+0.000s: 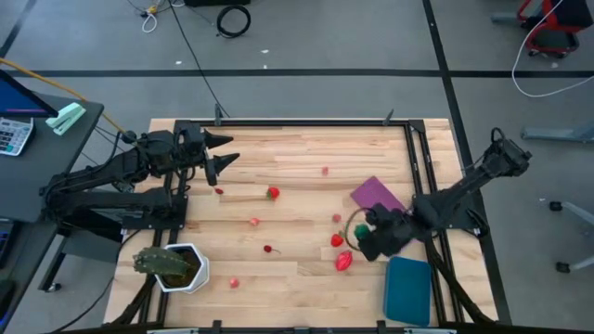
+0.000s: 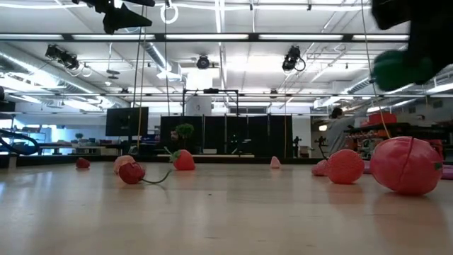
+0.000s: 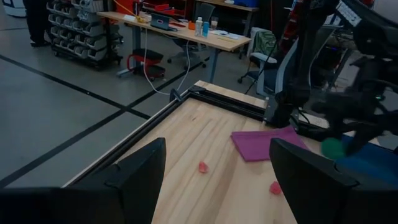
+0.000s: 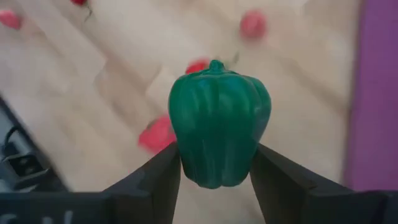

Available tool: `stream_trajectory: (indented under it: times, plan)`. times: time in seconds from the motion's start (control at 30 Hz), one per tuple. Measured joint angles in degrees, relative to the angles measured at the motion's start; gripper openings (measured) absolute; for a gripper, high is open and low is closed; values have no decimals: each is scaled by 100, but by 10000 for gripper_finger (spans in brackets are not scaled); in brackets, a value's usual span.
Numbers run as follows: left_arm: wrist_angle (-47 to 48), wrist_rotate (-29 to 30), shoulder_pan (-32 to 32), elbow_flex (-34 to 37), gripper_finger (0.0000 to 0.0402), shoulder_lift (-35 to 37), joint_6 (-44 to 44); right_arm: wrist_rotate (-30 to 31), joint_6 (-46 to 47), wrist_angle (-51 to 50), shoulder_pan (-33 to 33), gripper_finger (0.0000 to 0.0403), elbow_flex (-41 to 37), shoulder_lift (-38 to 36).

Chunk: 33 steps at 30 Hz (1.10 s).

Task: Pick and placing Produce into tupperware
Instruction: Put the green bell pepper into the blue bin

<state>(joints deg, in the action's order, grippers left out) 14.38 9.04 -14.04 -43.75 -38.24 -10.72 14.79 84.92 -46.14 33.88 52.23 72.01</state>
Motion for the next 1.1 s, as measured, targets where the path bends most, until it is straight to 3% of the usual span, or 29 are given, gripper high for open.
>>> stream_trajectory:
  times: [0.43,0.63,0.83,1.1]
  plan:
    - [15,0,0,0,291,0,-2,-1823,3813,5,1887,185,0,150]
    - [15,0,0,0,291,0,0,-2076,4941,15,2424,185,0,225]
    - [82,0,-1,0,291,0,0,-2640,5154,166,2427,185,0,740]
    - [102,0,-2,0,291,0,-2,-2681,4724,436,2257,185,0,1403]
